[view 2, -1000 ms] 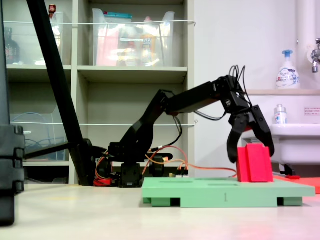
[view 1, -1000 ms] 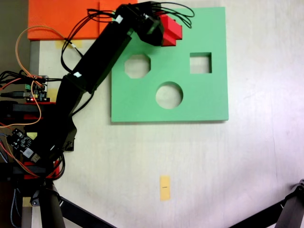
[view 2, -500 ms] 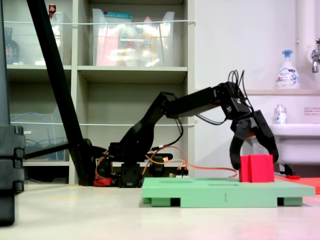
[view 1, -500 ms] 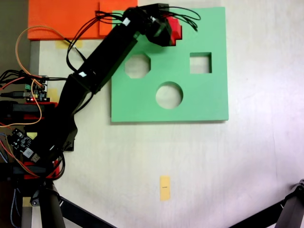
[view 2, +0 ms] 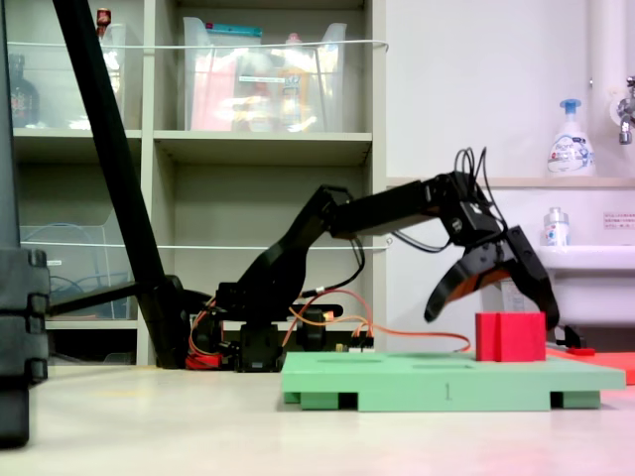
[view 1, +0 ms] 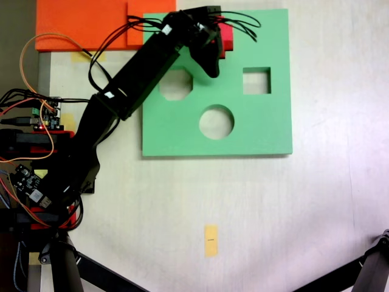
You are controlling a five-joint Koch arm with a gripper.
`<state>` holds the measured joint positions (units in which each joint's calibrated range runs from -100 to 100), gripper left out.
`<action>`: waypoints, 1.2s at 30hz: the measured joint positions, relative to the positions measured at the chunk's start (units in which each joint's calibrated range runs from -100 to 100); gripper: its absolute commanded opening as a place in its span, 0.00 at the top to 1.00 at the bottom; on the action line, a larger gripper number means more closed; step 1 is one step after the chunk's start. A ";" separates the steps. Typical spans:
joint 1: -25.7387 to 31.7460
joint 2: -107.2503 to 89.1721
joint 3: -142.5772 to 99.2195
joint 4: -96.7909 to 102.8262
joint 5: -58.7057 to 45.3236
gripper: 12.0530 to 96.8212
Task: Put the cross columnar block into the corresponding hole
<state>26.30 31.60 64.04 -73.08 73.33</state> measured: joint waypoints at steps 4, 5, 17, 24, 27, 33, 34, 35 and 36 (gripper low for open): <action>-0.05 -16.01 0.00 -9.99 -6.15 0.06; -0.29 -21.89 0.00 -13.41 -8.35 0.05; -14.11 -77.98 0.20 -21.93 -45.03 0.42; -23.98 -95.76 -33.41 -14.29 -55.48 0.56; -25.84 -114.23 -73.98 14.19 -58.12 0.58; -27.35 -130.51 -117.39 61.87 -62.52 0.57; -27.74 -130.51 -125.82 67.06 -62.95 0.57; -27.94 -130.51 -132.68 71.07 -63.35 0.57; -27.99 -130.64 -139.15 74.89 -63.98 0.57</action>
<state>-1.68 -99.04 -75.11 1.81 9.35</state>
